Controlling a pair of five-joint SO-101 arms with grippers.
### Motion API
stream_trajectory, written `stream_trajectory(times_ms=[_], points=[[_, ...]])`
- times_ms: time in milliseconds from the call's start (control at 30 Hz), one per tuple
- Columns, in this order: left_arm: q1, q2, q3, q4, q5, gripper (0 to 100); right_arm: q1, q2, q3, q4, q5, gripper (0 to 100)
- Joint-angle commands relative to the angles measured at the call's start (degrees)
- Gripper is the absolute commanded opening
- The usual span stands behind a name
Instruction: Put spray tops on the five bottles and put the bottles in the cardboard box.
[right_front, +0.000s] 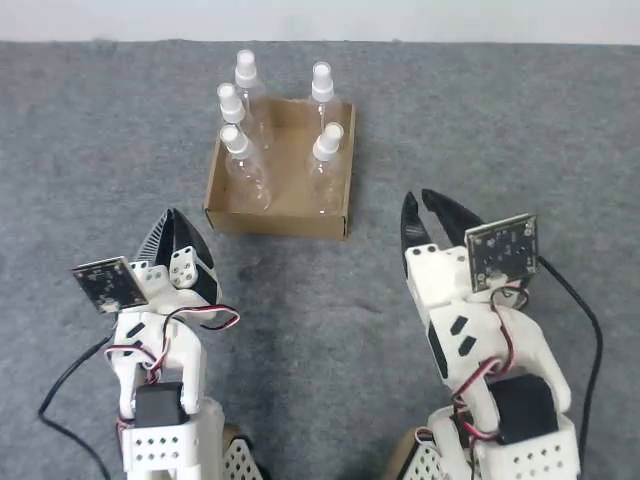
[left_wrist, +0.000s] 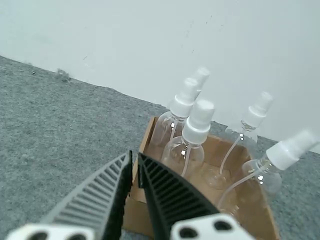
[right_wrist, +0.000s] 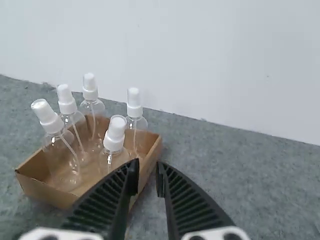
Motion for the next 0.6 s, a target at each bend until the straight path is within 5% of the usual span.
stream_trajectory(times_ms=[0,567], points=[[-0.4,-0.7,-0.7,0.4,-0.6,1,0.9,-2.2,-0.7,2.6,1.8,0.6],[-0.4,-0.7,-0.7,0.4,-0.6,1,1.0,-14.3,10.2,3.7,6.1,0.6]])
